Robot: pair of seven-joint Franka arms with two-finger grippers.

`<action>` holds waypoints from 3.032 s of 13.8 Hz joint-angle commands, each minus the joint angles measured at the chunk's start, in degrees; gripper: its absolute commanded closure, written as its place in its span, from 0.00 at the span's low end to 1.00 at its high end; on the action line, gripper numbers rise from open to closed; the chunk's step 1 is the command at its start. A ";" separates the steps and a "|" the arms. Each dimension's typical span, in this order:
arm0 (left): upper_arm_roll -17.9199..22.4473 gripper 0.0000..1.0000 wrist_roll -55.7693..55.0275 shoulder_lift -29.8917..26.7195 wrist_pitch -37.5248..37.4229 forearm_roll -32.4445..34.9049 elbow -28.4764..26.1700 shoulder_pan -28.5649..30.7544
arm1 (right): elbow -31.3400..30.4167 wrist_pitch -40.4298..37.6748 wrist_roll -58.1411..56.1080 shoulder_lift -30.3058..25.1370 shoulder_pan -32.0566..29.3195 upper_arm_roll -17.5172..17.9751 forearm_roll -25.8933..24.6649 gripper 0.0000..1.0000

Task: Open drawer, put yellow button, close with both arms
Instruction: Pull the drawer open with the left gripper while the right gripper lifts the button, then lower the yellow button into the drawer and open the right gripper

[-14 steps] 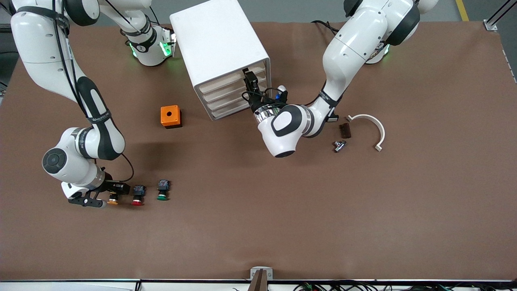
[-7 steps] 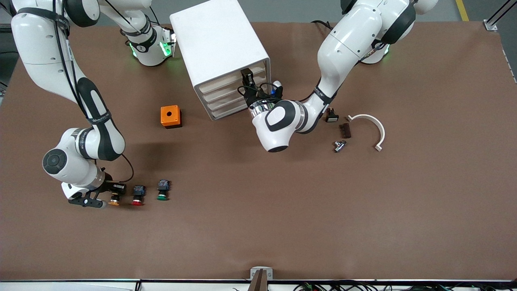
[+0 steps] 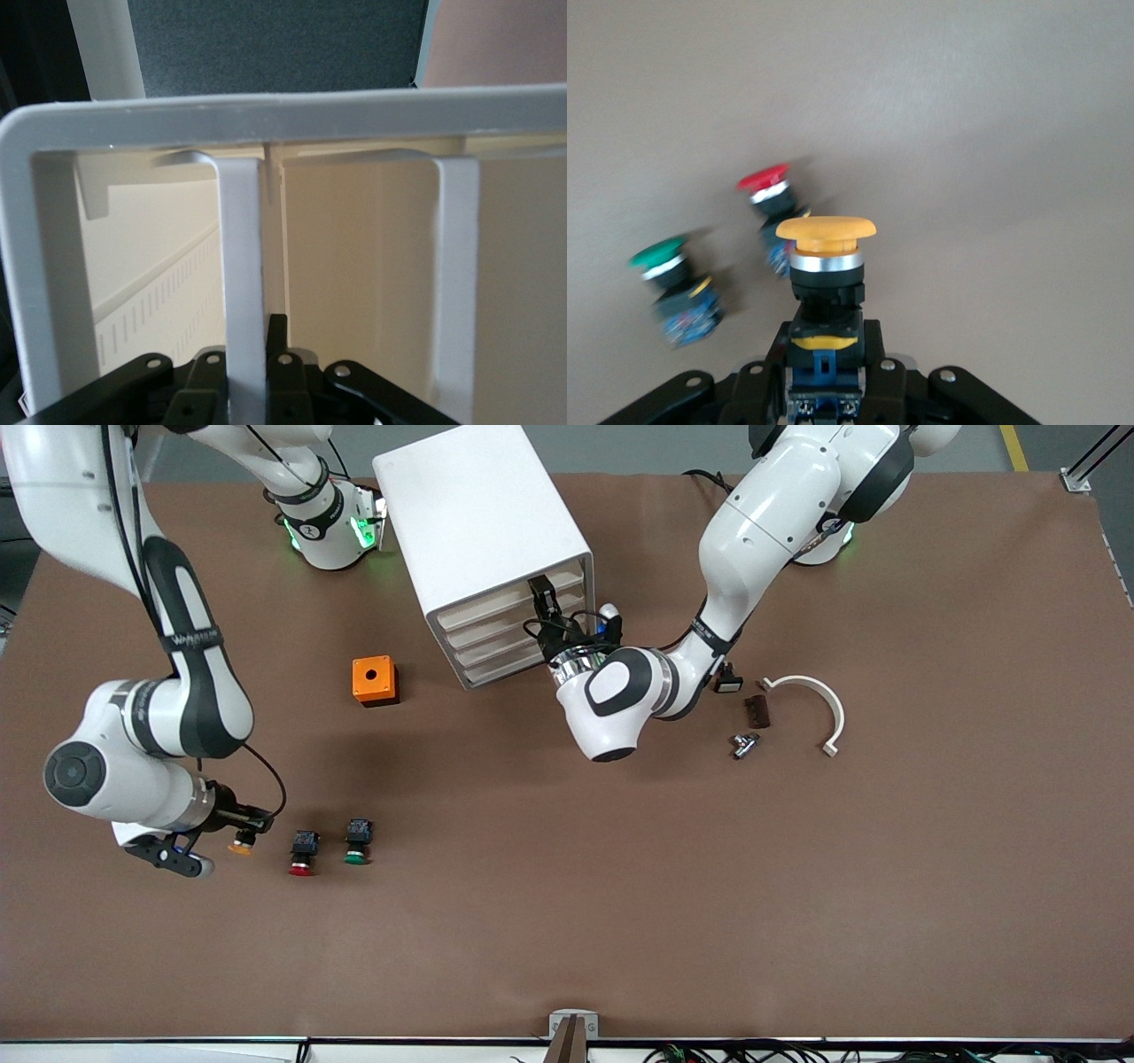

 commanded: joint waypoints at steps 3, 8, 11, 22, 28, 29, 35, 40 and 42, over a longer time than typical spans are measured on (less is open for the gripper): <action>0.63 0.93 0.59 1.59 -0.31 -0.55 0.39 5.08 | -2.48 -12.78 17.21 -13.09 8.43 -0.15 2.50 1.00; 0.63 0.91 0.68 2.82 -0.22 -0.28 0.74 11.23 | -5.55 -15.53 36.45 -20.22 19.94 -0.15 3.64 1.00; 0.71 0.91 0.68 2.73 -0.22 -0.28 0.83 14.13 | -5.91 -15.18 49.45 -20.85 27.58 -0.15 4.00 1.00; 1.77 0.28 3.21 2.73 -0.22 -0.46 1.44 16.42 | -5.73 -3.33 82.35 -15.49 48.52 -0.41 2.33 1.00; 1.16 0.00 15.92 2.12 -1.01 -0.81 7.68 16.42 | -0.56 -1.12 90.71 -7.76 52.92 -0.32 0.31 0.98; 0.98 0.00 19.36 1.94 -1.01 -0.73 8.21 16.51 | -0.03 -1.29 91.15 -7.31 53.36 -0.32 0.31 0.82; 6.15 0.00 45.89 0.62 -0.92 -0.11 13.13 16.34 | 5.33 -6.37 81.28 -7.31 50.38 -0.50 -0.93 0.00; 10.21 0.00 68.84 -4.82 4.23 10.58 13.93 14.05 | 10.96 -19.47 50.00 -8.54 39.68 -0.67 -0.66 0.00; 10.29 0.00 71.51 -7.36 10.99 18.66 13.84 12.74 | 10.97 -22.98 34.98 -10.73 32.66 -0.68 -0.57 0.00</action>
